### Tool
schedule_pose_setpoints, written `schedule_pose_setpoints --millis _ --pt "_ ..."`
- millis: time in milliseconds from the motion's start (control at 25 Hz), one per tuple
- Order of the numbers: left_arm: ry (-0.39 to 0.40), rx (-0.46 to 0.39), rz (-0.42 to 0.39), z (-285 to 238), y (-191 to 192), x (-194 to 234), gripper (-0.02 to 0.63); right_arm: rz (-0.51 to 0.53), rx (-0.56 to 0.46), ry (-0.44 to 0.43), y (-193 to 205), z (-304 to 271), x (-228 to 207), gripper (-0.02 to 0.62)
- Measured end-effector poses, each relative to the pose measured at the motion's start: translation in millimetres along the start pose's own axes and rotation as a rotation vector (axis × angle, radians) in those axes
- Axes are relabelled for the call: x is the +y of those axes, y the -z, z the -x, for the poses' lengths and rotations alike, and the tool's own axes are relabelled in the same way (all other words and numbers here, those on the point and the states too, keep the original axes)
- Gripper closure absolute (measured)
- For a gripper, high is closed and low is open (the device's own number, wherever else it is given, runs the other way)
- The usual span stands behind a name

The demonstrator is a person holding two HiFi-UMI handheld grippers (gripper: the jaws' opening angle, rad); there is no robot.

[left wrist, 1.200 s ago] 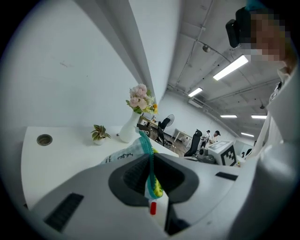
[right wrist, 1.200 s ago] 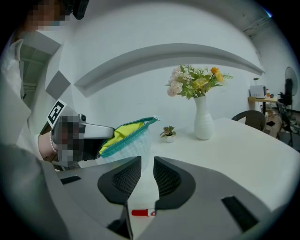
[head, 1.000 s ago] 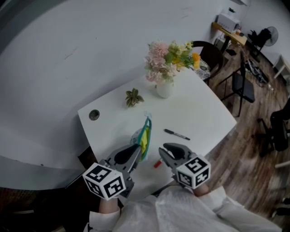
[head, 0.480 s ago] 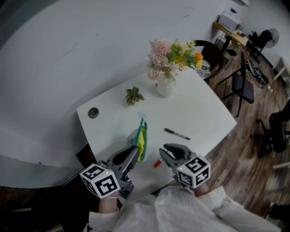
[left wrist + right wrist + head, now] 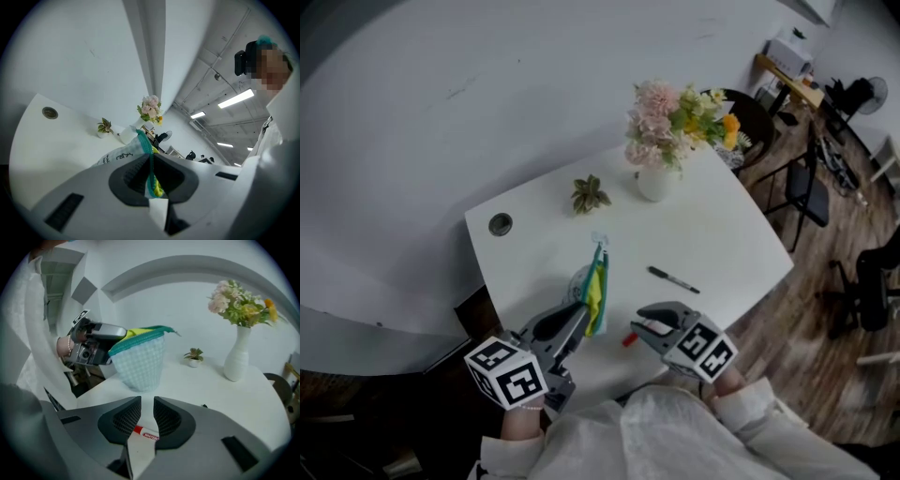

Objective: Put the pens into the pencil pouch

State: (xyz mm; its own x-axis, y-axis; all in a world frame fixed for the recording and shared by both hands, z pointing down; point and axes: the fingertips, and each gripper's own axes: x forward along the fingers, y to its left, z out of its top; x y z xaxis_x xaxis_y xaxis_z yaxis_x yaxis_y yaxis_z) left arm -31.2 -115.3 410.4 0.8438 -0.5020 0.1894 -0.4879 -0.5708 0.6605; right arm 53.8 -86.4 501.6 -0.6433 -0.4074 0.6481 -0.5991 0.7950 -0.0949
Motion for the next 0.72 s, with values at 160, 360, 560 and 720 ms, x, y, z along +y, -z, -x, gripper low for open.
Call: schedule_pose_setpoints --millis 160,360,560,720 --pt "0.000 0.000 -0.013 0 1 3 0.577 0.119 0.115 -0.097 15 -8 14 0.517" --pt "0.000 -0.008 -0.004 1 1 3 0.577 0.289 0.261 -0.195 38 -15 27 0.517" --pt "-0.008 -0.019 0.009 4 0 6 0.577 0.400 0.394 -0.266 63 -17 32 0.511" --pt "-0.014 -0.029 0.017 6 -2 8 0.577 0.523 0.486 -0.274 75 -17 27 0.499"
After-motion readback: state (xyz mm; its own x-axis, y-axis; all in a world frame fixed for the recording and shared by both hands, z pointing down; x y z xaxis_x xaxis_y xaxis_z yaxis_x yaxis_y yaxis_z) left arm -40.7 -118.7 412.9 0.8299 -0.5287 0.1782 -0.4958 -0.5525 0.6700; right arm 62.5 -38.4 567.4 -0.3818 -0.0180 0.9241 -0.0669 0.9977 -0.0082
